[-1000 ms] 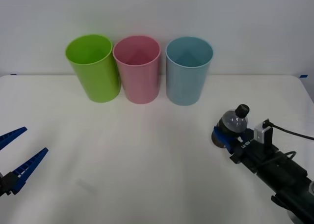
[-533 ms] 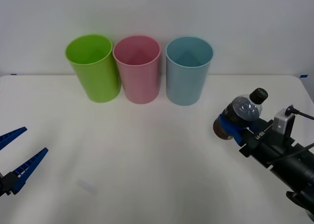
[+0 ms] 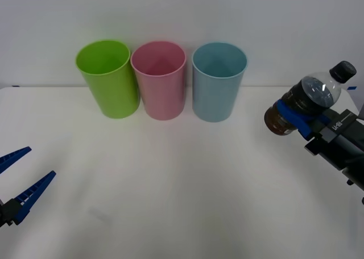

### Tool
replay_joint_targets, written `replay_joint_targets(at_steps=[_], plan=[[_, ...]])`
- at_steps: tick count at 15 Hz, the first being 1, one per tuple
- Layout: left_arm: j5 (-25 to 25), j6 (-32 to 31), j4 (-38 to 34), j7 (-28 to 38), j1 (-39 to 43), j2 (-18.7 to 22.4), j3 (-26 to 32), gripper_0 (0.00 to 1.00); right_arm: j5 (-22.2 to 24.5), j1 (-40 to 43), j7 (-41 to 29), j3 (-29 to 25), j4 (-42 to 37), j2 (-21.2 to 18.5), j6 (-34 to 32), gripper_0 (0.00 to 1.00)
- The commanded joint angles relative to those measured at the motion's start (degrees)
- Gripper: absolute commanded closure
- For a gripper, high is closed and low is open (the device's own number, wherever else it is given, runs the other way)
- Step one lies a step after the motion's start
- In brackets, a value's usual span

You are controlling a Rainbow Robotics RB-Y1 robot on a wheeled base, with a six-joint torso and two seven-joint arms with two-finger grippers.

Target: Grasp the object on the table and drop it into the matching bin: aluminum can to the light blue bin, PET bottle to the pink bin.

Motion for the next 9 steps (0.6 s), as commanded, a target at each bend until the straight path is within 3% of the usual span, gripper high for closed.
replay_joint_targets(at_steps=[1, 5, 9], plan=[[0.0, 0.0, 0.0, 0.0, 0.0, 0.0, 0.0, 0.00, 0.3, -4.6, -1.7, 0.8, 0.1, -1.7, 1.7, 1.00], [0.0, 0.0, 0.0, 0.0, 0.0, 0.0, 0.0, 0.00, 1.6, -14.1, -3.4, 7.9, 3.4, -2.5, 5.8, 1.00], [0.0, 0.0, 0.0, 0.0, 0.0, 0.0, 0.0, 0.00, 2.4, -27.5, -4.5, 15.5, 12.9, -1.0, 6.1, 1.00]])
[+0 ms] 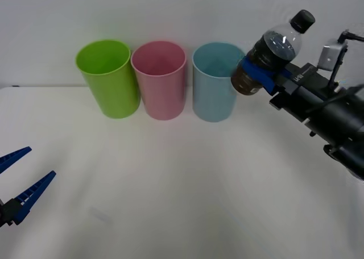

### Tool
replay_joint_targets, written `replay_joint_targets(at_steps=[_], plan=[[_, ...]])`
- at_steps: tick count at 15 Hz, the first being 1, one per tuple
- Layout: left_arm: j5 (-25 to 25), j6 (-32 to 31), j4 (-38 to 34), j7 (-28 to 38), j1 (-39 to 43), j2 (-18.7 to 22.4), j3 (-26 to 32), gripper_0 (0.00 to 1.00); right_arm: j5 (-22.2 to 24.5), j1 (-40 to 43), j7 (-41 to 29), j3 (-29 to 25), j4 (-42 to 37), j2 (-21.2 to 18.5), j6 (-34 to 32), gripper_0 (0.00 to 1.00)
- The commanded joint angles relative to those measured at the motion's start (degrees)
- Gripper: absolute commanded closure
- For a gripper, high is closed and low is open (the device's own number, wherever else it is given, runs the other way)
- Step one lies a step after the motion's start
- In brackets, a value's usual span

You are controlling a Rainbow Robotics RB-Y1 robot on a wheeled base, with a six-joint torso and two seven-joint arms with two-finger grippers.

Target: Grasp the object on the table and drop it into the matching bin: aluminum can to the light blue bin, PET bottle to the pink bin.

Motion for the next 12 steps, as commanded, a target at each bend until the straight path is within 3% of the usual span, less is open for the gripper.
replay_joint_targets(at_steps=[1, 12], plan=[[0.0, 0.0, 0.0, 0.0, 0.0, 0.0, 0.0, 0.00, 1.6, -8.9, -0.6, 4.3, 7.3, 2.1, 0.0, 1.00], [0.0, 0.0, 0.0, 0.0, 0.0, 0.0, 0.0, 0.00, 6.0, -36.1, -0.4, 10.6, 39.9, 17.2, 0.0, 1.00]])
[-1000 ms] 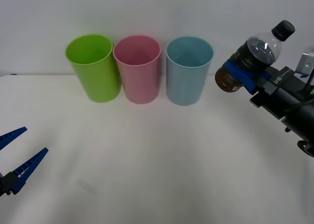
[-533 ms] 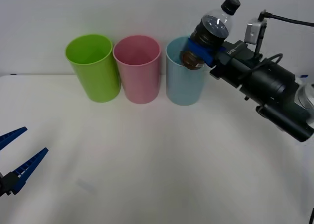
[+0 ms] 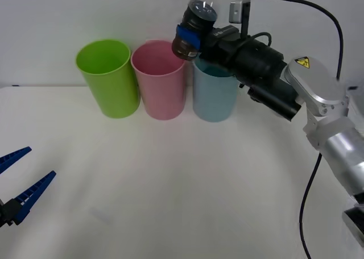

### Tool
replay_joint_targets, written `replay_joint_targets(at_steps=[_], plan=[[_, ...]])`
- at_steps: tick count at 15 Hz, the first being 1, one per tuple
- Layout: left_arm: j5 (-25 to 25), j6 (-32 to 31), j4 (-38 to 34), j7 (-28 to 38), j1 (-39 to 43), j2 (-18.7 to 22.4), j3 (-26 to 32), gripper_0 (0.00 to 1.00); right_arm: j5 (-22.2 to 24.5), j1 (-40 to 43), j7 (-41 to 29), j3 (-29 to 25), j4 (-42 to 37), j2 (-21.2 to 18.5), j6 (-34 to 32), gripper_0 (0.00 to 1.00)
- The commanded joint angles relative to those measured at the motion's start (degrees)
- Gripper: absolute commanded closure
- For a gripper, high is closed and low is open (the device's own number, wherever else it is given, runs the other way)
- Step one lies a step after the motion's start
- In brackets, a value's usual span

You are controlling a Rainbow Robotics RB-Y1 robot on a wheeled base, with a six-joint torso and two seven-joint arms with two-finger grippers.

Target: Grasp the object on the table and drop it into the matching bin: aluminum can to the light blue bin, PET bottle to the pink bin.

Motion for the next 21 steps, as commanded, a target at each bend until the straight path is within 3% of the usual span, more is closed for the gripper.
replay_joint_targets(at_steps=[1, 5, 9, 18, 19, 20, 21], plan=[[0.0, 0.0, 0.0, 0.0, 0.0, 0.0, 0.0, 0.00, 0.9, -5.0, 0.2, 0.1, 7.1, 4.0, 0.2, 1.00], [0.0, 0.0, 0.0, 0.0, 0.0, 0.0, 0.0, 0.00, 2.5, -10.7, 1.0, 0.1, 14.6, 8.8, 3.7, 1.00], [0.0, 0.0, 0.0, 0.0, 0.0, 0.0, 0.0, 0.00, 6.1, -11.9, 1.1, 0.1, 16.0, 12.2, 10.4, 1.00], [0.0, 0.0, 0.0, 0.0, 0.0, 0.0, 0.0, 0.00, 7.2, -11.8, 1.7, 0.3, 16.0, 12.8, 12.0, 0.99], [0.0, 0.0, 0.0, 0.0, 0.0, 0.0, 0.0, 0.00, 7.2, -11.8, 1.8, 0.3, 15.9, 12.8, 12.1, 0.70], [0.0, 0.0, 0.0, 0.0, 0.0, 0.0, 0.0, 0.00, 7.2, -11.8, 1.7, 0.3, 15.9, 12.8, 12.2, 0.28], [0.0, 0.0, 0.0, 0.0, 0.0, 0.0, 0.0, 0.00, 7.2, -11.8, 1.8, 0.3, 15.9, 12.8, 12.2, 0.00]])
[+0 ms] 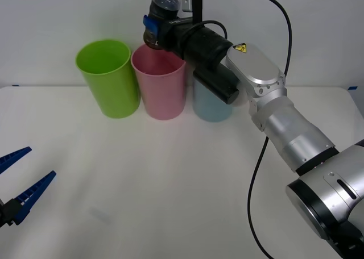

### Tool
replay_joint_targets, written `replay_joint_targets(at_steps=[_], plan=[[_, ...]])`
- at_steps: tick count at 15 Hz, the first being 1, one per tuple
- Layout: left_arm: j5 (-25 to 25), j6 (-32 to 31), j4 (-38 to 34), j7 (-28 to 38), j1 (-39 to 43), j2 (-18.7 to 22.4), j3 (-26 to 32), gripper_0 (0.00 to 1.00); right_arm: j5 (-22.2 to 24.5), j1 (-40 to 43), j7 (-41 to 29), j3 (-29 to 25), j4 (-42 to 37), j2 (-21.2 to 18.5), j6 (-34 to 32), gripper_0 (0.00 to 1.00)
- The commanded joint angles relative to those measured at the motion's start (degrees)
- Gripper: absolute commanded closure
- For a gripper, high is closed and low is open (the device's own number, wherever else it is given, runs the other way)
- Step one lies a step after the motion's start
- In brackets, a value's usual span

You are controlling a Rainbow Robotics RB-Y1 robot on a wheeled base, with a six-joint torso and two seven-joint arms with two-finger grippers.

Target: Grasp the object on the table and drop it into the matching bin: aluminum can to the light blue bin, PET bottle to the pink bin.

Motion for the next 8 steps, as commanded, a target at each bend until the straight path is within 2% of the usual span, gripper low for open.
replay_joint_targets(at_steps=[1, 6, 8], plan=[[0.0, 0.0, 0.0, 0.0, 0.0, 0.0, 0.0, 0.00, 0.0, 0.0, 0.0, 0.0, 0.0, 0.0, 0.1, 0.00], [0.0, 0.0, 0.0, 0.0, 0.0, 0.0, 0.0, 0.00, -0.4, 0.7, 0.2, 0.0, -0.2, -0.4, -0.5, 0.00], [0.0, 0.0, 0.0, 0.0, 0.0, 0.0, 0.0, 0.00, -0.7, 2.7, 0.4, 0.0, -3.0, -1.5, -1.5, 0.00]])
